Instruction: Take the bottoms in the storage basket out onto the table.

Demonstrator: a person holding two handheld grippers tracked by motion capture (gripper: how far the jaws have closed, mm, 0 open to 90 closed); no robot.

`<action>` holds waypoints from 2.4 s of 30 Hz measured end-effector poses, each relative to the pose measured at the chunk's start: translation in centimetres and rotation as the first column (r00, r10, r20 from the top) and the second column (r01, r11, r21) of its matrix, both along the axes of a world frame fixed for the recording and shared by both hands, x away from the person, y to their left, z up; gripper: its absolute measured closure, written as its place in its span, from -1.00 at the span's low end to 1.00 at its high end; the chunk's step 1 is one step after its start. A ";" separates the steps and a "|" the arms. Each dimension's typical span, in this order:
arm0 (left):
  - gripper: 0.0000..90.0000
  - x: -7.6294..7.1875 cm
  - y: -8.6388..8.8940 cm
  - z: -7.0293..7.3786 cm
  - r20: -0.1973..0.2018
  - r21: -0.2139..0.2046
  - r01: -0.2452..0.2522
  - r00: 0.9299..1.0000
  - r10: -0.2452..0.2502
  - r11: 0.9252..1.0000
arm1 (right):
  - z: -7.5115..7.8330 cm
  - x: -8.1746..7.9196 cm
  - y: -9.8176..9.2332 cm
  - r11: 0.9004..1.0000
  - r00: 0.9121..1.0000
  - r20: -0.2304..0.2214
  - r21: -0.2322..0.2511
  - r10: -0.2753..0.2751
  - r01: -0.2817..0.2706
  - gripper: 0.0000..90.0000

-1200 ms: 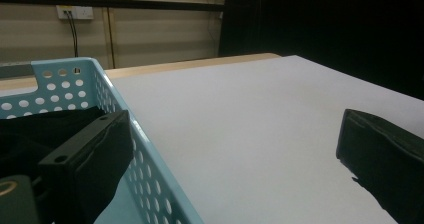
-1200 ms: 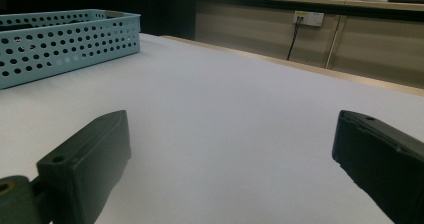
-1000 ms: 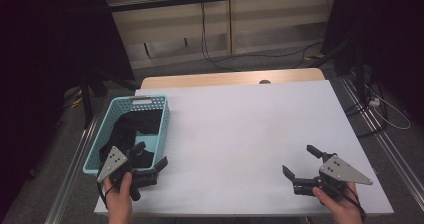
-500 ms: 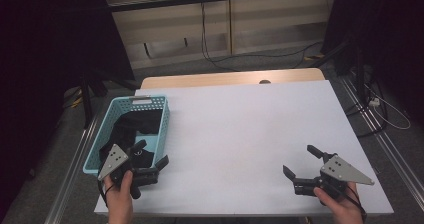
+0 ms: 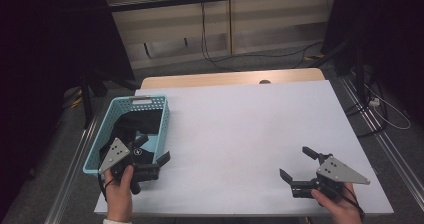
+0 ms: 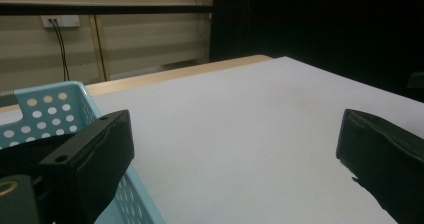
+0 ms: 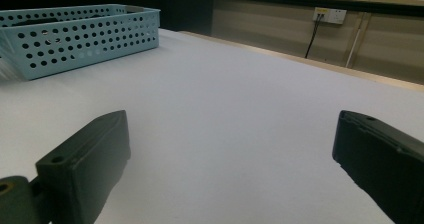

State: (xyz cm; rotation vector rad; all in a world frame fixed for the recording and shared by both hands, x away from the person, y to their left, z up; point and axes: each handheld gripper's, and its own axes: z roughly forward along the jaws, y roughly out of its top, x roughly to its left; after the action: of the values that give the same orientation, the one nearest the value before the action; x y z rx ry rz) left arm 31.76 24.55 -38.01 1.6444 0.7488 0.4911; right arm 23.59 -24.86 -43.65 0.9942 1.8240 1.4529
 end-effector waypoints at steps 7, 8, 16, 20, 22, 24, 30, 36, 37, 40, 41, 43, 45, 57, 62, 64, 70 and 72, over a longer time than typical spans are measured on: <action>-0.96 0.6 0.3 0.8 -0.002 -0.007 0.006 1.000 -0.006 1.000 | -0.1 0.0 0.0 1.000 1.000 -0.008 0.016 0.011 -0.010 -0.97; -0.96 0.7 0.4 0.9 -0.002 -0.005 0.005 1.000 -0.005 1.000 | -0.1 0.1 0.0 1.000 1.000 -0.008 0.018 0.009 -0.009 -0.97; -0.96 1.7 0.9 1.9 0.005 0.008 -0.012 1.000 0.012 1.000 | 0.0 0.0 -0.2 1.000 1.000 0.000 0.017 -0.003 0.003 -0.96; -0.96 2.3 1.2 2.4 0.000 0.021 -0.018 1.000 0.018 1.000 | 0.0 0.1 -0.3 1.000 1.000 0.004 0.016 -0.010 0.010 -0.96; -0.96 2.6 1.3 2.7 -0.002 0.030 -0.020 1.000 0.020 0.999 | 0.0 0.1 -0.3 1.000 1.000 0.003 0.016 -0.010 0.010 -0.96; -0.96 2.9 1.4 2.9 -0.002 0.035 -0.019 1.000 0.019 0.999 | 0.1 0.1 -0.2 1.000 1.000 0.006 0.017 -0.005 0.005 -0.96; -0.96 3.7 1.9 3.4 -0.001 0.044 -0.029 1.000 0.029 0.999 | 0.1 0.1 -0.3 1.000 1.000 0.004 0.019 -0.013 0.013 -0.96; -0.96 4.8 2.5 3.3 -0.022 0.056 -0.041 0.999 0.043 0.998 | 0.1 0.0 -0.3 1.000 1.000 0.009 0.017 -0.011 0.011 -0.96; -0.96 4.9 2.6 3.3 -0.026 0.060 -0.042 0.999 0.044 0.997 | 0.1 0.0 -0.3 1.000 1.000 0.009 0.017 -0.011 0.011 -0.96; -0.96 5.4 2.9 3.4 -0.029 0.068 -0.045 0.998 0.047 0.997 | 0.1 0.0 -0.4 1.000 1.000 0.009 0.018 -0.010 0.010 -0.96; -0.96 5.6 3.0 3.4 -0.030 0.069 -0.045 0.998 0.048 0.997 | 0.1 0.0 -0.4 1.000 1.000 0.009 0.018 -0.010 0.010 -0.96; -0.96 6.0 3.2 3.4 -0.033 0.071 -0.053 0.998 0.055 0.996 | 0.1 0.0 -0.4 1.000 1.000 0.010 0.019 -0.010 0.010 -0.96; -0.95 6.3 3.5 3.4 -0.034 0.078 -0.062 0.997 0.065 0.995 | 0.1 0.0 -0.4 1.000 1.000 0.009 0.018 -0.009 0.009 -0.96; -0.95 8.2 5.2 3.1 -0.068 0.175 -0.059 0.995 0.072 0.983 | 0.1 0.0 -0.4 1.000 1.000 0.007 0.021 -0.007 0.006 -0.96; -0.94 8.8 5.7 2.8 -0.100 0.213 -0.057 0.992 0.080 0.975 | 0.1 -0.1 -0.2 1.000 1.000 0.004 0.021 0.000 0.000 -0.96; -0.94 9.1 5.9 2.6 -0.107 0.228 -0.055 0.991 0.081 0.972 | 0.1 -0.1 -0.2 1.000 1.000 0.003 0.020 0.001 -0.001 -0.96; -0.93 9.8 6.2 1.9 -0.124 0.273 -0.014 0.991 0.050 0.962 | 0.1 -0.1 -0.2 1.000 1.000 0.002 0.021 0.002 -0.002 -0.96; -0.93 10.0 6.2 1.6 -0.141 0.293 0.004 0.989 0.039 0.956 | 0.1 -0.1 -0.2 1.000 1.000 0.002 0.021 0.001 -0.001 -0.96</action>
State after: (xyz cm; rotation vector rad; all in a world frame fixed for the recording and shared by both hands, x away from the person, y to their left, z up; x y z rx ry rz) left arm 41.80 30.74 -36.43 1.9683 0.8287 0.5167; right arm 23.45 -25.06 -43.56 1.0020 1.8123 1.4759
